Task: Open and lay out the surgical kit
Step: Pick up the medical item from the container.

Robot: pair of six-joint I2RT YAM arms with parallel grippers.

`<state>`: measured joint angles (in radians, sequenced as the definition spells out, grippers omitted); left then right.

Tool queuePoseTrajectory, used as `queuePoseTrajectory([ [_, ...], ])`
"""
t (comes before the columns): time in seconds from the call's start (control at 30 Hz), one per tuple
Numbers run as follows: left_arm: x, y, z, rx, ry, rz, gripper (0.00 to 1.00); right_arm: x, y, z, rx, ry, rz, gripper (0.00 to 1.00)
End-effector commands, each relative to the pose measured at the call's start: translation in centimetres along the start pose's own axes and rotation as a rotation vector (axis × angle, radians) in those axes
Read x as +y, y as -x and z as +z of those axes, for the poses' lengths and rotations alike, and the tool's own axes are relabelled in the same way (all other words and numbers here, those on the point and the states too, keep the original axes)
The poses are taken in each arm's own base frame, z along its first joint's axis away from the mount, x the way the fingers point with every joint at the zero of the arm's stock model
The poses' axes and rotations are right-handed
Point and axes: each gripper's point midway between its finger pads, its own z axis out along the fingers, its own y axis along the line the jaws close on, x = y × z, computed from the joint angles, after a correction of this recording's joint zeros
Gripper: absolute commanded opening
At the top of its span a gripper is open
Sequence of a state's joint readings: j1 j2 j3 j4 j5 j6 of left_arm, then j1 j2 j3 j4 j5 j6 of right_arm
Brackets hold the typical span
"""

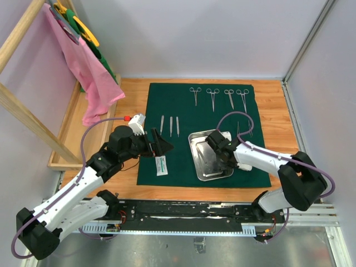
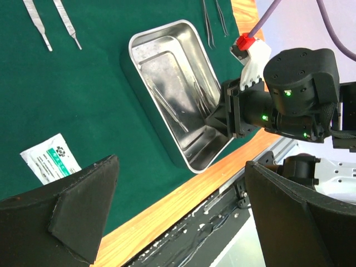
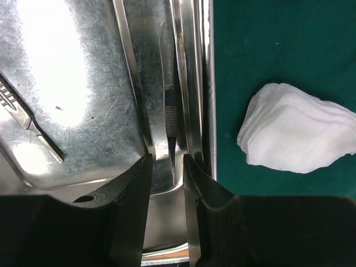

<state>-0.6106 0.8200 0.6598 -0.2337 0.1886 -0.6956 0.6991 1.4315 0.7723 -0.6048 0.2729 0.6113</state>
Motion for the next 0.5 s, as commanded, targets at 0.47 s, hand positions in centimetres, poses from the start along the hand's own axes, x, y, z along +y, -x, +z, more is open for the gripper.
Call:
queuePoseTrajectory([
  [0.47,-0.5,0.6,-0.1,-0.011,-0.017,0.014,0.99,0.1,2.3,-2.1,-0.068,0.043,-0.018,0.06],
])
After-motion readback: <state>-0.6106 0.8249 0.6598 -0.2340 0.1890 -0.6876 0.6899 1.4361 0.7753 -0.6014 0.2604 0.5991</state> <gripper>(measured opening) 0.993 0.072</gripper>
